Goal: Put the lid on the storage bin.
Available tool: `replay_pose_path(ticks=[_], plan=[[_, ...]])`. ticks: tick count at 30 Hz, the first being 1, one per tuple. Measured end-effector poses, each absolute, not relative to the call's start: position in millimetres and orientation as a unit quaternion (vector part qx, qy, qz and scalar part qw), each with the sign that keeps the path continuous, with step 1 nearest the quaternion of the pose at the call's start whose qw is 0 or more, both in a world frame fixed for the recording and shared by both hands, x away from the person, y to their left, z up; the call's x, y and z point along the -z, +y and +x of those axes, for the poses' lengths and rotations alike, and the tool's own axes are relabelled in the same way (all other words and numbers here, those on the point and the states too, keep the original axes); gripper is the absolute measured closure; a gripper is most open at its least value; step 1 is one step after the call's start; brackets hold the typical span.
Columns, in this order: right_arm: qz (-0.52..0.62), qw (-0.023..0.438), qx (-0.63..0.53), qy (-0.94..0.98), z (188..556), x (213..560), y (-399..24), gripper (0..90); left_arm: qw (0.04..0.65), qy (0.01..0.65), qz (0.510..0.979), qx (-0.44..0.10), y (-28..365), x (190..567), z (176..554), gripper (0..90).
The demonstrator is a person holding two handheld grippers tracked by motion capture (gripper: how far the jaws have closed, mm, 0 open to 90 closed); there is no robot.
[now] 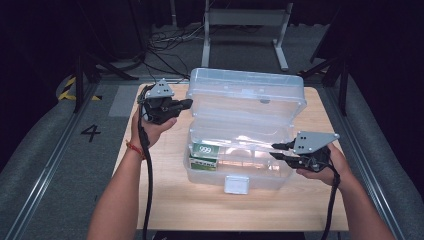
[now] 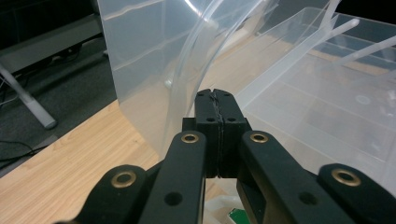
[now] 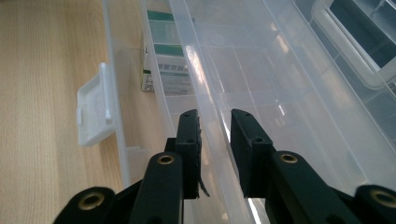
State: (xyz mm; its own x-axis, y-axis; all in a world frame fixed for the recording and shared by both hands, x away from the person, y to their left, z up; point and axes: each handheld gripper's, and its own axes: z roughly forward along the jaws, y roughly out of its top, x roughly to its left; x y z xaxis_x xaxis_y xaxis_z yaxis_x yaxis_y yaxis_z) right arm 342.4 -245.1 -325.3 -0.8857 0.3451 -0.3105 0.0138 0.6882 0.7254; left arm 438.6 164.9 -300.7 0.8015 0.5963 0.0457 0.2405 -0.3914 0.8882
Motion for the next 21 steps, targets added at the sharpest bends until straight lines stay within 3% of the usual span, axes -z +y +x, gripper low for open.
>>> replay_pose_path(ticks=[21], plan=[[0.154,0.221,-0.440,0.857,321,322,-293,66.1,0.492,0.243,0.815,-0.185,166,303,425,90.0]])
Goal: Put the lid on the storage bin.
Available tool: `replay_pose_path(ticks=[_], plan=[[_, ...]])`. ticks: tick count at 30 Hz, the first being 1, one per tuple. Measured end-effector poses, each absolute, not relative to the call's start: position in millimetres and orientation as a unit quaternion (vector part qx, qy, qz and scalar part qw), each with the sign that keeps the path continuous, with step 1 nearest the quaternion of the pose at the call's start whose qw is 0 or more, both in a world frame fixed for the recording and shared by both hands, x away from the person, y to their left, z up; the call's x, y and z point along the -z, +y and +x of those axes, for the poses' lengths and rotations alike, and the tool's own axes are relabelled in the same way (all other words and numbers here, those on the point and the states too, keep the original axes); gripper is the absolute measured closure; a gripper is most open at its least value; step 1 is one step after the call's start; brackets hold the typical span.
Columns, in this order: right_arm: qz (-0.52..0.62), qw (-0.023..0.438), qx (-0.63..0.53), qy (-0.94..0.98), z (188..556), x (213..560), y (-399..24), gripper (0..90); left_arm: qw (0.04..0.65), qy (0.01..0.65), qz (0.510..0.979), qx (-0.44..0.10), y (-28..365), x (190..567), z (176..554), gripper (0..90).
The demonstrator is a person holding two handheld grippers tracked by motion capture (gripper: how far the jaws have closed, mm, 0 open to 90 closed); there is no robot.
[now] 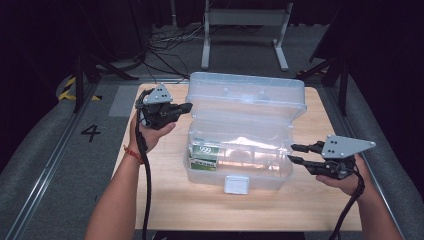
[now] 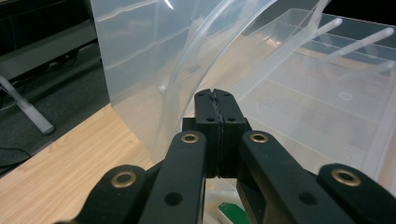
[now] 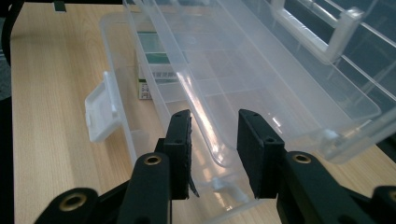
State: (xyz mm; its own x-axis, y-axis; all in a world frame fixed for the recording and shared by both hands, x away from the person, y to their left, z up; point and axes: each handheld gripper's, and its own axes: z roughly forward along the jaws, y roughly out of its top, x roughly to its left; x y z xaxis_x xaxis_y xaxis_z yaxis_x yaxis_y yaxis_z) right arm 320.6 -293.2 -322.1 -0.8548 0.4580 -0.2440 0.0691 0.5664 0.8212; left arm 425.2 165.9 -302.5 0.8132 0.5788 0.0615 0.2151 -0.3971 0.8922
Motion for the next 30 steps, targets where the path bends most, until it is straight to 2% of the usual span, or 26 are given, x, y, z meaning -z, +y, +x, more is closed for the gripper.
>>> replay_pose_path(ticks=[11,21,30], plan=[[0.192,0.220,-0.441,0.848,314,329,-315,62.6,0.490,0.236,0.818,-0.186,165,301,418,90.0],[0.248,0.235,-0.431,0.835,315,349,-336,48.7,0.482,0.226,0.826,-0.184,166,309,411,90.0],[0.293,0.228,-0.437,0.819,313,368,-352,42.6,0.484,0.216,0.829,-0.179,166,316,399,90.0]])
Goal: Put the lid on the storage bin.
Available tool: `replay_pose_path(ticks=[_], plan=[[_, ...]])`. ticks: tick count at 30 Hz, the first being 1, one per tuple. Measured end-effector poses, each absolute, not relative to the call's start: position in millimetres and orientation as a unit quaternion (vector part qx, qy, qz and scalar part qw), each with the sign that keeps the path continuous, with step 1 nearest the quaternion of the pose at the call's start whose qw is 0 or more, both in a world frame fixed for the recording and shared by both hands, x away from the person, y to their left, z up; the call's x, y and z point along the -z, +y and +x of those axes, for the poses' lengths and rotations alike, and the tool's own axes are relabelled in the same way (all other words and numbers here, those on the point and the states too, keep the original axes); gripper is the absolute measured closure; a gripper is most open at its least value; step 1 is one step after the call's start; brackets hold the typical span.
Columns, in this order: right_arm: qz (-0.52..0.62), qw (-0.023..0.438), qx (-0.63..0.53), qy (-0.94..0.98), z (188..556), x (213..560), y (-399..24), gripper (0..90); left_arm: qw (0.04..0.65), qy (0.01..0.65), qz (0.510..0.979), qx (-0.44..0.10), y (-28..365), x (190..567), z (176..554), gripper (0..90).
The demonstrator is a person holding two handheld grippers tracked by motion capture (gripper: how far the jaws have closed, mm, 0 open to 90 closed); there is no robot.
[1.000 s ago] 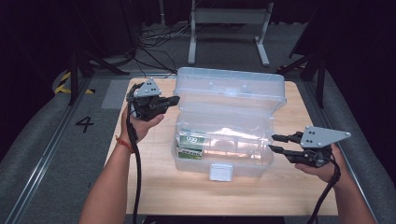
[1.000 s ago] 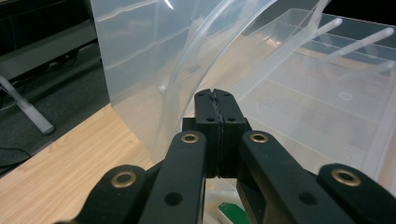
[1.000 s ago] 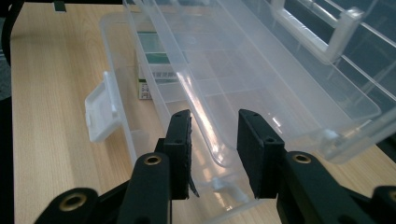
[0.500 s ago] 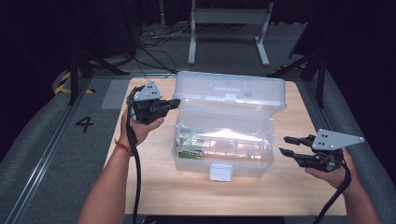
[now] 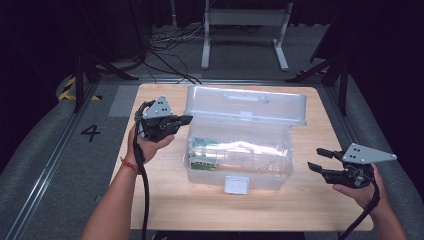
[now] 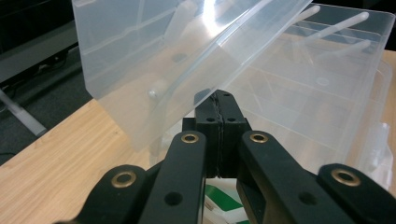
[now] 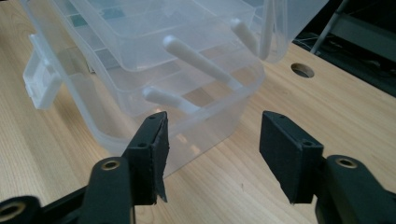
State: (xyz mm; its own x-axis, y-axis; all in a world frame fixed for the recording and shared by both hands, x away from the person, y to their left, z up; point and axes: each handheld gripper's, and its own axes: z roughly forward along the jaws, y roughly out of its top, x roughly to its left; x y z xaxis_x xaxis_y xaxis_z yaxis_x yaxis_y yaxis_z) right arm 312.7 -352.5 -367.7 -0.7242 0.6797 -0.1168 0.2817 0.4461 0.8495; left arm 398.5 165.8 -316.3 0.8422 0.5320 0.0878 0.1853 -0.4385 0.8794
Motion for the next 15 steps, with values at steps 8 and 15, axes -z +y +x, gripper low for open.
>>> replay_pose_path(ticks=[8,15], plan=[[0.315,0.215,-0.424,0.821,312,385,-361,40.5,0.487,0.197,0.833,-0.173,161,323,384,90.0],[0.324,0.207,-0.418,0.824,310,394,-365,40.3,0.491,0.197,0.833,-0.164,168,334,377,90.0]])
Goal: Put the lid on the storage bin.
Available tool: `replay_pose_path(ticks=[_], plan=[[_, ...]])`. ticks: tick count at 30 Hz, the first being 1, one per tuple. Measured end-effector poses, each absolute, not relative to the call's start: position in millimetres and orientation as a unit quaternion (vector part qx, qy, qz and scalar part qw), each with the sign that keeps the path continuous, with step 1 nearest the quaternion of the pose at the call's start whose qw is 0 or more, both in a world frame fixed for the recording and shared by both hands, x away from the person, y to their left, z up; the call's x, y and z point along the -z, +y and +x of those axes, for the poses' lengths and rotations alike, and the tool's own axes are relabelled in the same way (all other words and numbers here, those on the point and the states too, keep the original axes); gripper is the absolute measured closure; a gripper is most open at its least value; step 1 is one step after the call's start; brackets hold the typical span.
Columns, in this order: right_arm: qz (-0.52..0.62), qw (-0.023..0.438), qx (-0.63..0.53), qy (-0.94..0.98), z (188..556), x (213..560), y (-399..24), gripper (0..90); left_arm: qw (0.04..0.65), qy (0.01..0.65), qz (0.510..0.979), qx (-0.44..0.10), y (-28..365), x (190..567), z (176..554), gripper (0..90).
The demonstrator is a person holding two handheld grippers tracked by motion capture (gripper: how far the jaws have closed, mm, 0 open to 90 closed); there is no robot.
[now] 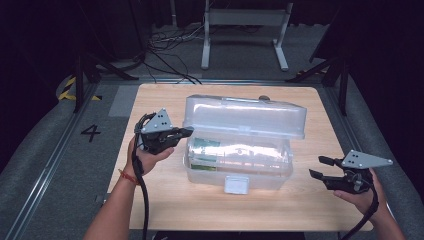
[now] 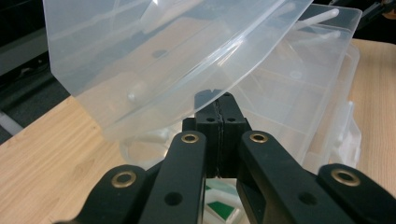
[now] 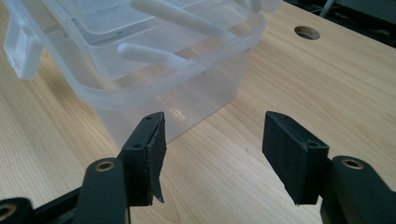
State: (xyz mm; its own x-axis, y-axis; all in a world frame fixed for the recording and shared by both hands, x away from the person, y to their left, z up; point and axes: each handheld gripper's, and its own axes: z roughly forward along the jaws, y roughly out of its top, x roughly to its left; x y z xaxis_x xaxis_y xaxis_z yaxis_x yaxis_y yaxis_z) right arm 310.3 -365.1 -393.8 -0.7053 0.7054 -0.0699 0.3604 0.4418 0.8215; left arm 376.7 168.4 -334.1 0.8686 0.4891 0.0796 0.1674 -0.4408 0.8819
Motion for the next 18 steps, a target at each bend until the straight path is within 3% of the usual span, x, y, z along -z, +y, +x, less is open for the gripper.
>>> replay_pose_path(ticks=[18], plan=[[0.347,0.190,-0.411,0.821,312,420,-361,39.7,0.484,0.202,0.836,-0.163,169,354,358,90.0]])
